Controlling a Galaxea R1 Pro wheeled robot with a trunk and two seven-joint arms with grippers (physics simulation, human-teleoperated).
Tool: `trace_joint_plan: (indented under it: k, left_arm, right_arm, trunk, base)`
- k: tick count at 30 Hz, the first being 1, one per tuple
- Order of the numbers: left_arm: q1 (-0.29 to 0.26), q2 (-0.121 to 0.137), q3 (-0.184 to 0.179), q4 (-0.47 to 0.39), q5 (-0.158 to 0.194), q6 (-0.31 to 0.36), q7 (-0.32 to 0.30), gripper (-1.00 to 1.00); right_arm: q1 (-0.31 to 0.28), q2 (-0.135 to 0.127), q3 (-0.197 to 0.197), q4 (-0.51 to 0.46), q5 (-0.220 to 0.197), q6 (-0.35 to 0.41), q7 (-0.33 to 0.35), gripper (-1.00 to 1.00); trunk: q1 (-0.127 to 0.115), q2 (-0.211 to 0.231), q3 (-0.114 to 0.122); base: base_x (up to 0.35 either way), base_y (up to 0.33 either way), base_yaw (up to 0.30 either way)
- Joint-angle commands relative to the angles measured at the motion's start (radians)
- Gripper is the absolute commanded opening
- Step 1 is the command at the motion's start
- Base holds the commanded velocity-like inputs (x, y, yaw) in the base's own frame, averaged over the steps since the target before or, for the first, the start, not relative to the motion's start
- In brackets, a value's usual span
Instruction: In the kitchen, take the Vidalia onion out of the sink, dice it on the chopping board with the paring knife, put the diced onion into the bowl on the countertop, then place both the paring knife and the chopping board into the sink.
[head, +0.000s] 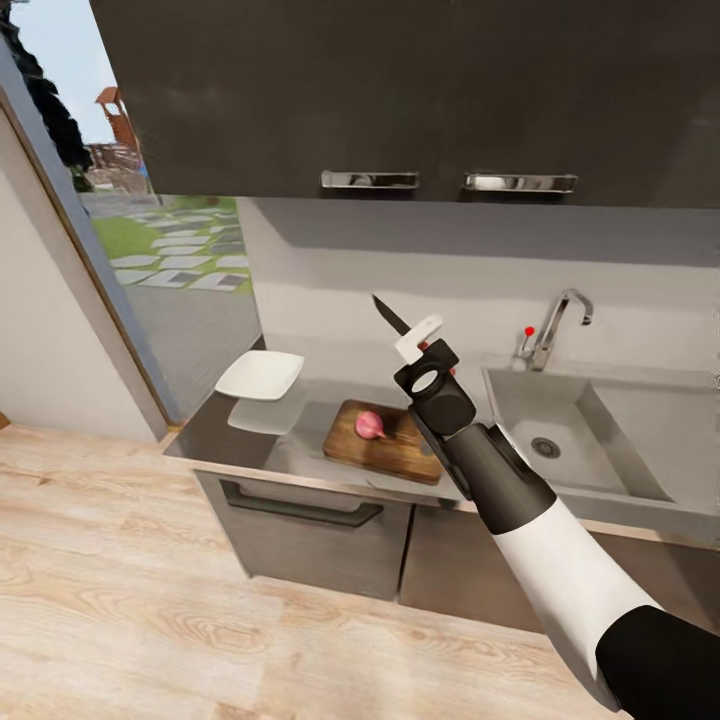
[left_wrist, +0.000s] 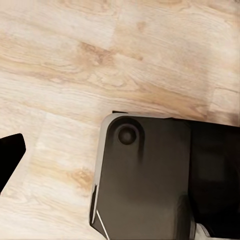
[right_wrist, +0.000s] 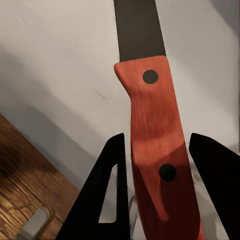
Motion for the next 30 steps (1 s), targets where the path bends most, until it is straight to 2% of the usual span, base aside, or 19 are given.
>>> trace_joint_plan:
  k: [1, 11, 22, 30]
  left_arm:
    - [0.0, 0.0, 0.002, -0.001, 0.011, 0.001, -0.01, 1.0]
    - [0.0, 0.0, 0.002, -0.001, 0.011, 0.001, -0.01, 1.0]
    - [0.0, -0.001, 0.002, 0.0, 0.011, 0.001, -0.01, 1.0]
    - [0.0, -0.001, 0.002, 0.005, 0.01, 0.001, -0.01, 1.0]
  right_arm:
    - [-0.001, 0.0, 0.001, 0.0, 0.009, 0.005, 0.007, -1.0]
    - [-0.001, -0.002, 0.001, 0.008, 0.009, 0.005, 0.007, -1.0]
    - [0.031, -0.006, -0.001, 0.061, 0.007, 0.003, 0.01, -1.0]
    - [0.039, -0.039, -0.017, 0.144, 0.002, -0.029, 0.012, -1.0]
  trunk:
    - [0.001, -0.002, 0.0]
    - [0.001, -0.002, 0.015]
    - [0.001, -0.002, 0.027]
    - [0.001, -0.002, 0.036]
  base:
    - [0.0, 0.0, -0.087]
    - [0.0, 0.0, -0.096]
    - [0.0, 0.0, -0.214]
    - [0.0, 0.0, -0.228]
